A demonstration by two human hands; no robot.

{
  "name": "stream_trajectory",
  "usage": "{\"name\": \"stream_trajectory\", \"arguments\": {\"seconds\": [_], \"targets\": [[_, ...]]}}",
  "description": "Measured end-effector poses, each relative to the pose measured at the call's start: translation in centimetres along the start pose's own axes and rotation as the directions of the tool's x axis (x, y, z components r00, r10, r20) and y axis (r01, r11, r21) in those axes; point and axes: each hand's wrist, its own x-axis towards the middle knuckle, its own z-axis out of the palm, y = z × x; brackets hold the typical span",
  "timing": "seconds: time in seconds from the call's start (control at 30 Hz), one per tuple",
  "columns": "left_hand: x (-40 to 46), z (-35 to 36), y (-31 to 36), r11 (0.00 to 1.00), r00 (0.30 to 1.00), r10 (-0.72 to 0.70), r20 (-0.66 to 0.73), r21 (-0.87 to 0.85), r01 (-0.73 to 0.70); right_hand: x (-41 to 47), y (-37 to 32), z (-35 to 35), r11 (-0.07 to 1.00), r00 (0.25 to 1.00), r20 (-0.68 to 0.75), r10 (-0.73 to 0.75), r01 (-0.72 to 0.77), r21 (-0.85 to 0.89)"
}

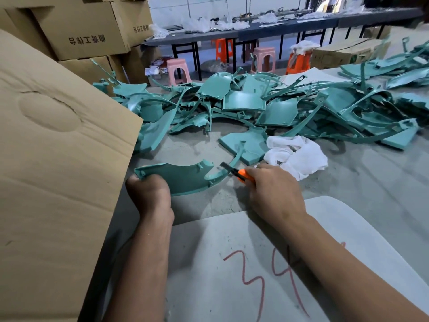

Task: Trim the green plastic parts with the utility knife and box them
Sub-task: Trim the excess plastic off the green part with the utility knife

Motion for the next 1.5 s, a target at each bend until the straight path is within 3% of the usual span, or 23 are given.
{"name": "stream_trajectory", "arguments": {"seconds": [0.13, 0.23, 0.33, 0.43, 0.53, 0.6, 0.67, 0.73, 0.83, 0.97, 1.07, 1.13, 1.23, 1.4, 1.5], "targets": [[0.0, -0.1, 0.0, 1.0, 1.0, -0.017, -0.017, -0.021, 0.016, -0.4, 0.3, -0.5, 0.963, 0.986, 0.096, -0.138, 0.11, 0.247], [0.1, 0.0, 0.0, 1.0, 1.0, 0.007, -0.013, -0.019, -0.007, -0.4, 1.2, -0.4, 0.878, 0.999, -0.037, -0.01, 0.026, 0.478], [0.0, 0.2, -0.4, 0.997, 1.0, 0.015, -0.018, -0.069, -0.016, -0.4, 0.3, -0.4, 0.874, 0.968, -0.245, 0.049, 0.077, 0.48], [-0.1, 0.1, -0.7, 0.981, 0.987, 0.151, 0.057, -0.131, -0.143, -0.8, -1.0, -0.1, 0.868, 0.977, -0.194, -0.092, 0.173, 0.465], [-0.2, -0.5, -0.8, 0.922, 0.907, 0.384, 0.175, -0.12, -0.367, -0.6, -0.3, 0.1, 0.922, 0.99, -0.097, -0.101, 0.13, 0.365], [-0.1, -1.0, -0.9, 0.831, 0.81, 0.556, 0.188, -0.147, -0.536, -0.4, 0.4, 0.1, 0.973, 0.996, -0.072, -0.048, 0.063, 0.22], [0.2, -1.3, -1.0, 0.708, 0.681, 0.704, 0.201, -0.136, -0.693, -0.5, 0.6, -0.3, 0.957, 0.993, -0.121, -0.02, 0.054, 0.285], [0.5, -1.3, -1.2, 0.65, 0.614, 0.751, 0.241, -0.107, -0.753, -0.8, 0.1, -0.8, 0.916, 0.988, -0.14, -0.064, 0.114, 0.385], [0.1, -1.2, -1.7, 0.686, 0.628, 0.704, 0.333, -0.088, -0.722, -0.7, -0.7, -0.2, 0.957, 0.992, 0.004, -0.126, 0.121, 0.264], [0.2, -1.0, -2.4, 0.753, 0.673, 0.628, 0.39, -0.089, -0.652, 0.0, 0.4, 0.5, 0.994, 1.0, 0.015, -0.005, 0.004, 0.109], [0.6, -0.9, -2.4, 0.784, 0.695, 0.586, 0.416, -0.076, -0.616, -0.1, 0.6, 0.1, 0.982, 0.994, -0.09, -0.069, 0.083, 0.169], [0.7, -1.0, -2.4, 0.819, 0.714, 0.547, 0.436, -0.103, -0.565, -0.2, 0.5, 0.0, 0.974, 0.986, -0.08, -0.149, 0.161, 0.16], [0.8, -1.1, -2.4, 0.853, 0.725, 0.503, 0.47, -0.136, -0.504, 0.3, 0.9, 0.4, 0.989, 0.992, -0.072, -0.099, 0.106, 0.101], [1.7, -1.2, -2.5, 0.886, 0.735, 0.461, 0.497, -0.214, -0.412, 0.2, 1.4, 0.2, 0.983, 0.98, -0.177, -0.091, 0.116, 0.141], [2.4, -1.5, -2.6, 0.884, 0.701, 0.463, 0.542, -0.226, -0.409, 0.4, 1.7, 0.5, 0.968, 0.986, -0.112, -0.122, 0.143, 0.204]]}}
